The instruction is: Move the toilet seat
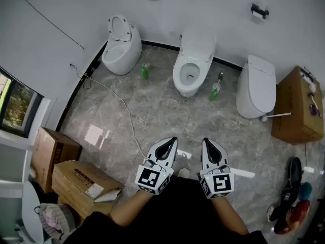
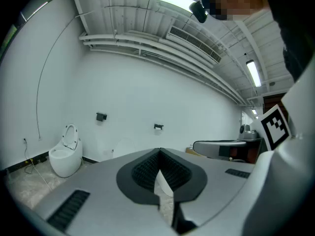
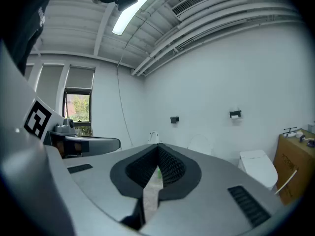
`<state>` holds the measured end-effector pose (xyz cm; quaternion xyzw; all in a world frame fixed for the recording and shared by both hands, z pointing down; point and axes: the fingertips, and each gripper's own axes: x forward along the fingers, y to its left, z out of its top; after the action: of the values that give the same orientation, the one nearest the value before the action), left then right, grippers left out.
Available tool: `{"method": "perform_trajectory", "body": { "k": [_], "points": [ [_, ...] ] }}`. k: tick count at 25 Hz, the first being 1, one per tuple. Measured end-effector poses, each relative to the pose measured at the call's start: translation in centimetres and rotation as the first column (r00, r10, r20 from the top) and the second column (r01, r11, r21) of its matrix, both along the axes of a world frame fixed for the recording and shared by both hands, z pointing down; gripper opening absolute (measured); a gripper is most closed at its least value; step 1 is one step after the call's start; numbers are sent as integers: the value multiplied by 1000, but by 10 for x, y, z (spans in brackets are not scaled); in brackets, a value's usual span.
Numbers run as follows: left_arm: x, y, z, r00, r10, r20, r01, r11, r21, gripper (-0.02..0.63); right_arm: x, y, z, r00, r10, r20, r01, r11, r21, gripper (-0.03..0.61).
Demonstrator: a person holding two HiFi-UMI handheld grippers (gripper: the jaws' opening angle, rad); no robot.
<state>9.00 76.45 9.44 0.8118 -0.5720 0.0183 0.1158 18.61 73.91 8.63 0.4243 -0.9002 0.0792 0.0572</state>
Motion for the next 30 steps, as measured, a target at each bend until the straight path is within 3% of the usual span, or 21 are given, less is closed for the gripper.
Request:
{"method": "perform_trajectory", "body": {
  "k": [5, 9, 19, 24, 30],
  "points": [
    [18, -5, -2, 1000, 0, 8, 0, 1000, 13, 8, 17, 3, 7, 999, -49, 25, 49, 998, -39, 29],
    [18, -13, 5, 1000, -20, -9, 20, 1000, -13, 8, 18, -2, 10, 999, -48, -13, 48, 998, 32, 29],
    [12, -53, 27, 1000, -5, -12, 4, 999, -43, 8, 21, -38, 33, 998, -65, 8, 66, 997, -47, 31],
    [-13, -89, 44, 1000, 16, -21, -17, 998, -62, 8, 1, -71, 47, 999, -45, -12, 44, 997, -69, 31],
    [-50, -157, 56, 998, 9, -67, -15, 996, -87, 8, -31, -147, 53, 997, -37, -65, 30, 994, -109, 31]
  ]
}}
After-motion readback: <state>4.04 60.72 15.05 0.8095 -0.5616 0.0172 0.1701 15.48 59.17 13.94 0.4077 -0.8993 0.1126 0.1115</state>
